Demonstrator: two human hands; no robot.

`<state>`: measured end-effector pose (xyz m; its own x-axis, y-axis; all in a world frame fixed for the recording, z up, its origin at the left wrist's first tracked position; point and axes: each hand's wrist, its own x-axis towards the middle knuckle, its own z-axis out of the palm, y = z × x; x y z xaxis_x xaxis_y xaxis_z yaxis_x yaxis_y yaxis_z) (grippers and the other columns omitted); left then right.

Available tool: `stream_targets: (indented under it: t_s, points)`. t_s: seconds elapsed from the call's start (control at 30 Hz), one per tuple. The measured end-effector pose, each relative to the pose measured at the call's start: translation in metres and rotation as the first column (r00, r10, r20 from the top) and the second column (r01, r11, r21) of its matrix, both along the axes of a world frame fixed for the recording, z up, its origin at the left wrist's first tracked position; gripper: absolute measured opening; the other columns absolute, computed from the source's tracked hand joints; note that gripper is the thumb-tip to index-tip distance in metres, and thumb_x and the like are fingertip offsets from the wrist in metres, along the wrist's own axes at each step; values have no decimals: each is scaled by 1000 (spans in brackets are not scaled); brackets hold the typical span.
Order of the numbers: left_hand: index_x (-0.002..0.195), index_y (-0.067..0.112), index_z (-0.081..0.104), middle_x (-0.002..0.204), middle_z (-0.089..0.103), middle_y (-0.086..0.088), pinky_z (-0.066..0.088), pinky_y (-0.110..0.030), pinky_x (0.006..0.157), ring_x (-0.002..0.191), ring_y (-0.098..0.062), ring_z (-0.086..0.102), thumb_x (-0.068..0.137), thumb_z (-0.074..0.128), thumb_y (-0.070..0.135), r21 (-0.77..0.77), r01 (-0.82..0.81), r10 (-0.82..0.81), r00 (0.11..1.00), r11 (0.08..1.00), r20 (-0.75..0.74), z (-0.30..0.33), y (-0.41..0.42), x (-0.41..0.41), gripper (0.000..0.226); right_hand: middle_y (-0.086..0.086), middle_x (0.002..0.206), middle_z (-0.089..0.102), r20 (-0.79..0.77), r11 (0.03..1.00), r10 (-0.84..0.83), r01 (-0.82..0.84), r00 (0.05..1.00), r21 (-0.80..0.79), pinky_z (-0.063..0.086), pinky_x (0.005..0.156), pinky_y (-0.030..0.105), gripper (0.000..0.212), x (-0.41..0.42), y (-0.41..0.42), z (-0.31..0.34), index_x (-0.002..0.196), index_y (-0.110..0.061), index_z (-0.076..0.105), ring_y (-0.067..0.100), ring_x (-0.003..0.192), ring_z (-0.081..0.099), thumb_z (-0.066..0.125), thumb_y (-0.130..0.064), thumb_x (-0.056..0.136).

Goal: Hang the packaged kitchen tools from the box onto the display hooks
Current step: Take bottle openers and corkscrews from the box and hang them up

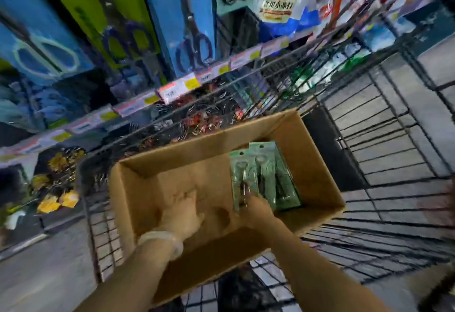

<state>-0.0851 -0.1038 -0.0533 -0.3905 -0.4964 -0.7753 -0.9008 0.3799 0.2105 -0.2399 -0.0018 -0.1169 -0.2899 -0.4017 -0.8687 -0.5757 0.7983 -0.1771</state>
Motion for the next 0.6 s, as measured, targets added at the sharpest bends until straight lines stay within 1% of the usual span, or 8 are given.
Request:
stream_targets:
  t_s: [0.07,0.1,0.2,0.3,0.4,0.47,0.53,0.6]
  points:
    - [150,17,21,149,35,-5,31,-37,111,137,-26,33,94,51,39,15,-84,84,996,996,20,-18,3,-3,67,10,126,53,13,999,-5,4,1000,32,43,100,37,57,-13,6,-11,132,-11,42,26,118,50,67,-31,85]
    - [149,17,22,149,37,-5,32,-37,110,136,-26,34,94,52,39,30,-113,111,993,993,38,-25,5,-4,67,10,124,53,18,998,-22,21,1000,52,45,99,36,60,-17,8,-18,132,-12,42,26,115,51,69,-31,83]
    - [148,17,25,146,40,-5,32,-36,110,135,-27,35,93,53,40,61,-177,170,980,982,100,-40,10,-3,66,9,124,49,17,982,-163,161,986,101,49,95,38,69,-23,9,-38,137,-15,35,25,107,55,72,-27,80]
    - [147,20,28,142,44,-5,37,-37,107,132,-26,38,91,56,41,72,-236,228,967,969,111,-54,11,0,66,14,135,38,-8,957,-275,275,961,97,45,103,41,72,-31,2,-55,144,-13,22,30,119,49,65,-19,86]
    - [144,20,34,141,46,-3,38,-36,106,130,-25,41,89,57,41,78,-269,259,959,960,119,-66,9,4,63,18,148,28,-8,913,-395,393,919,111,38,107,42,91,-36,-6,-73,150,-14,5,36,131,40,68,-15,84]
    - [144,19,35,139,47,-4,39,-37,105,130,-25,41,89,59,39,84,-304,294,949,949,114,-72,8,3,63,18,153,19,-22,876,-469,468,883,113,32,111,46,102,-35,-9,-87,151,-16,-4,39,138,27,71,-20,82]
    - [145,18,33,140,45,-5,39,-38,105,130,-25,40,90,59,38,93,-328,318,942,940,109,-78,7,2,64,20,154,12,-84,889,-439,446,895,104,24,113,50,110,-33,-12,-95,150,-16,-9,40,142,14,74,-31,79]
    - [147,18,30,143,42,-5,38,-37,107,132,-25,39,91,58,37,105,-336,325,940,936,106,-84,6,0,66,23,153,9,-173,939,-309,329,935,103,23,112,49,113,-29,-15,-104,149,-12,-12,40,141,12,72,-43,79]
